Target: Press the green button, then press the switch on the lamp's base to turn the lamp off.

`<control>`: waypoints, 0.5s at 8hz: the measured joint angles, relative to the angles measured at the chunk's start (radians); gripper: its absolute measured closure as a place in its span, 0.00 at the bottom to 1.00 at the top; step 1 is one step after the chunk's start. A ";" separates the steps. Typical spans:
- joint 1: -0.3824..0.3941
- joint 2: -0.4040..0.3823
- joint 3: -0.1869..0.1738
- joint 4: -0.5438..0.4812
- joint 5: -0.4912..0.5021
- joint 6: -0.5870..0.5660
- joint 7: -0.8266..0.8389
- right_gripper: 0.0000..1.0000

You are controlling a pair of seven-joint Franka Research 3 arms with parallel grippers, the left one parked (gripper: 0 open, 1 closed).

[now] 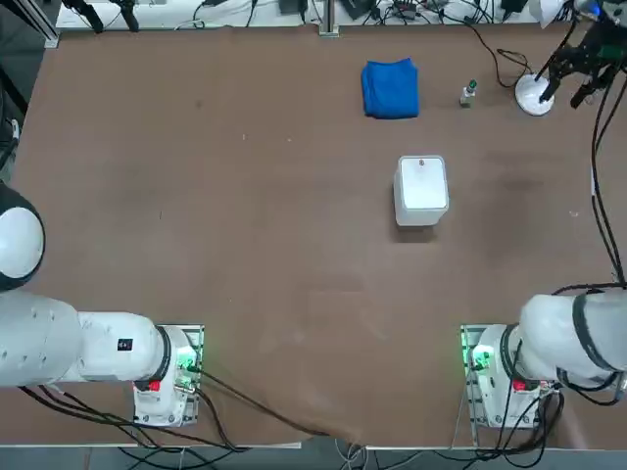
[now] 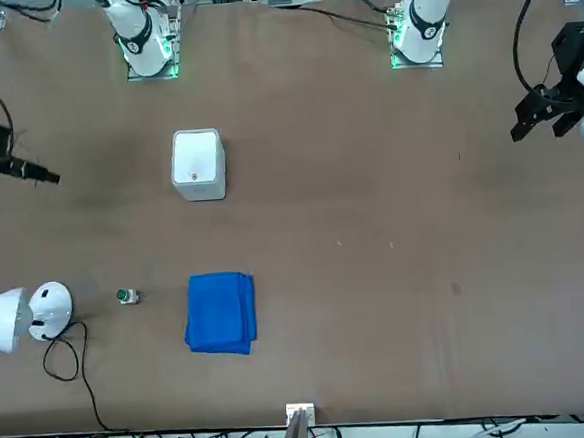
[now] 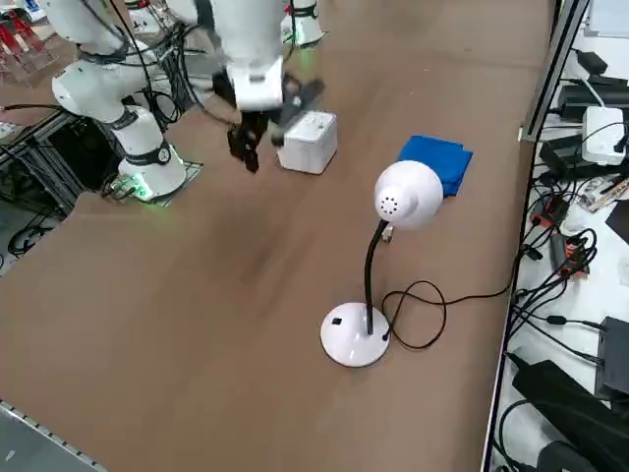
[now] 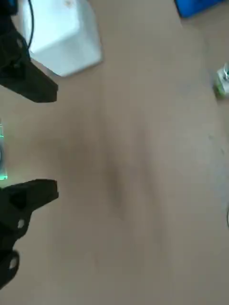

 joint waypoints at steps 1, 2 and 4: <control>0.040 -0.031 0.009 0.062 0.000 -0.094 0.002 0.00; 0.089 -0.047 0.015 0.136 -0.001 -0.159 0.008 0.00; 0.189 -0.041 0.019 0.267 -0.004 -0.179 0.040 0.00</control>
